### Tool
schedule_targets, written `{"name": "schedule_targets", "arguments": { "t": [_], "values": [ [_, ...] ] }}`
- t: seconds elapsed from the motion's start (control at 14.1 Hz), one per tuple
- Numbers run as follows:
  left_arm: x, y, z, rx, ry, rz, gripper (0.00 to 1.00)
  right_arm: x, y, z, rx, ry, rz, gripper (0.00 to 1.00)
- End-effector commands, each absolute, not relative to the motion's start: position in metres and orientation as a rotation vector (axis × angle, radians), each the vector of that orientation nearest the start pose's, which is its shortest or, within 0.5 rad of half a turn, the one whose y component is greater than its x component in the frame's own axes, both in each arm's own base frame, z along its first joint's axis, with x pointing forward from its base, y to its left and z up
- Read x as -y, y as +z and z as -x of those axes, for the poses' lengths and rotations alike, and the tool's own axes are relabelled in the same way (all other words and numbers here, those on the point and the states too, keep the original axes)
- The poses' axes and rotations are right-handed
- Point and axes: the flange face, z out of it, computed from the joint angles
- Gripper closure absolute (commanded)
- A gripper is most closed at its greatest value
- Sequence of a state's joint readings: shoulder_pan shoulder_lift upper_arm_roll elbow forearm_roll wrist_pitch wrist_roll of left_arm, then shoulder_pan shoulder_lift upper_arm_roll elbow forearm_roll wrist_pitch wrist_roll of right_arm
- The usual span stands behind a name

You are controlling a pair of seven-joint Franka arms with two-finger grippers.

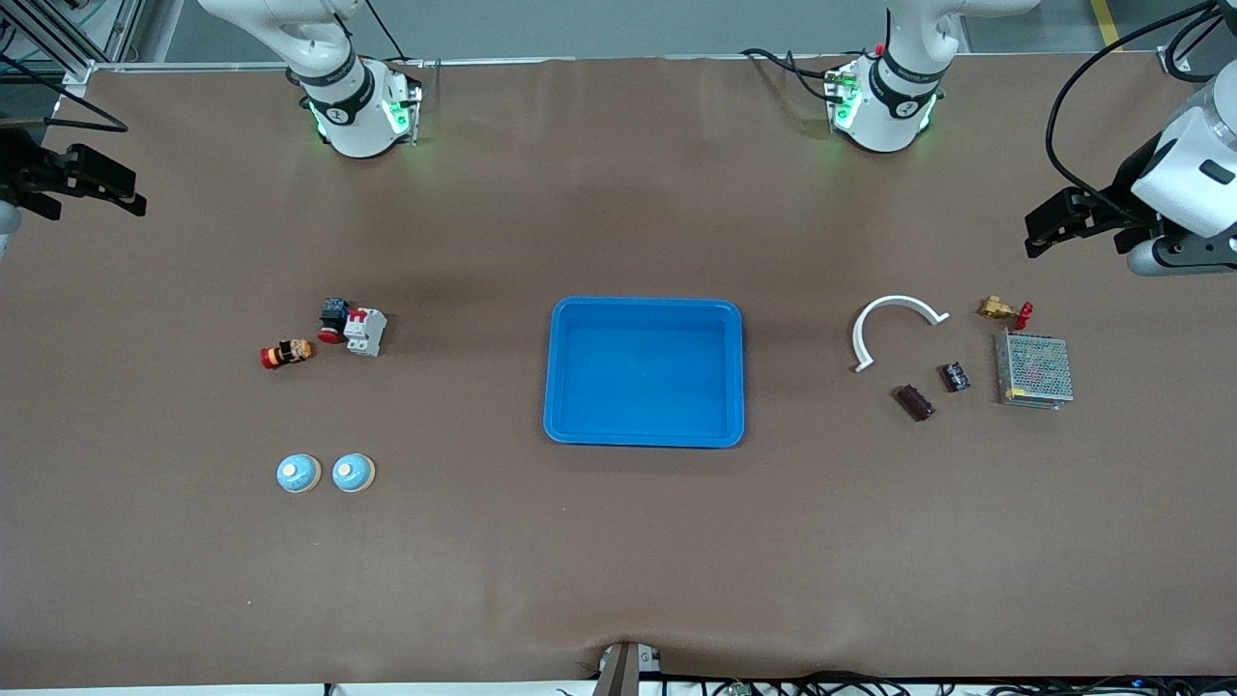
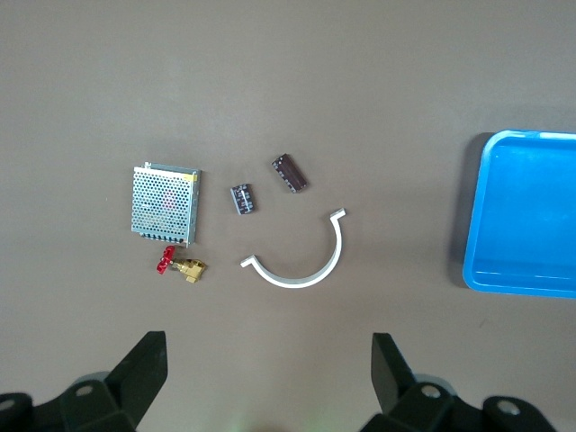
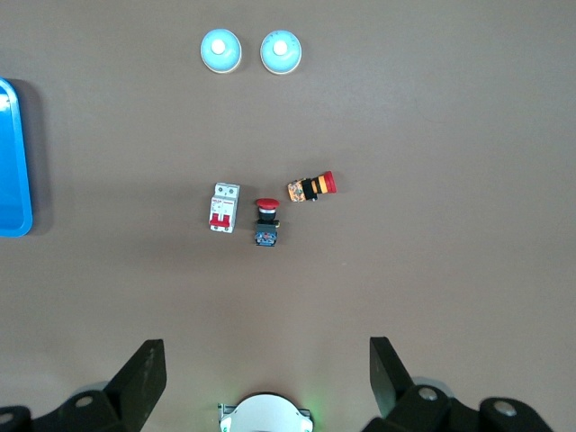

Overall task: Place electrolytic capacitor and blue bell in tray
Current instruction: 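Move the left gripper toward the brown capacitors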

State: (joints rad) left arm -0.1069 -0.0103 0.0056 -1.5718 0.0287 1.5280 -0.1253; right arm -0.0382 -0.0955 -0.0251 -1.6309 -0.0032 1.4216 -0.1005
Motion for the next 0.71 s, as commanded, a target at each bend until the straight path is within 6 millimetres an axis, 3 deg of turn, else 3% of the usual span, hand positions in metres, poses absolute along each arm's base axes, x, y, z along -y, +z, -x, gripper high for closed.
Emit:
{"name": "schedule_targets", "arguments": {
  "t": [0.0, 0.42, 0.64],
  "values": [
    [0.051, 0.633, -0.546, 0.044, 0.035, 3.123, 0.00, 0.033, 0.640, -0.510, 0.056, 0.160, 3.139, 0.00],
    [0.052, 0.632, -0.547, 0.058, 0.037, 3.121, 0.00, 0.031, 0.642, -0.511, 0.059, 0.150, 3.136, 0.00],
    [0.054, 0.621, -0.551, 0.049, 0.068, 3.107, 0.00, 0.031, 0.643, -0.511, 0.059, 0.145, 3.135, 0.00]
  ]
}}
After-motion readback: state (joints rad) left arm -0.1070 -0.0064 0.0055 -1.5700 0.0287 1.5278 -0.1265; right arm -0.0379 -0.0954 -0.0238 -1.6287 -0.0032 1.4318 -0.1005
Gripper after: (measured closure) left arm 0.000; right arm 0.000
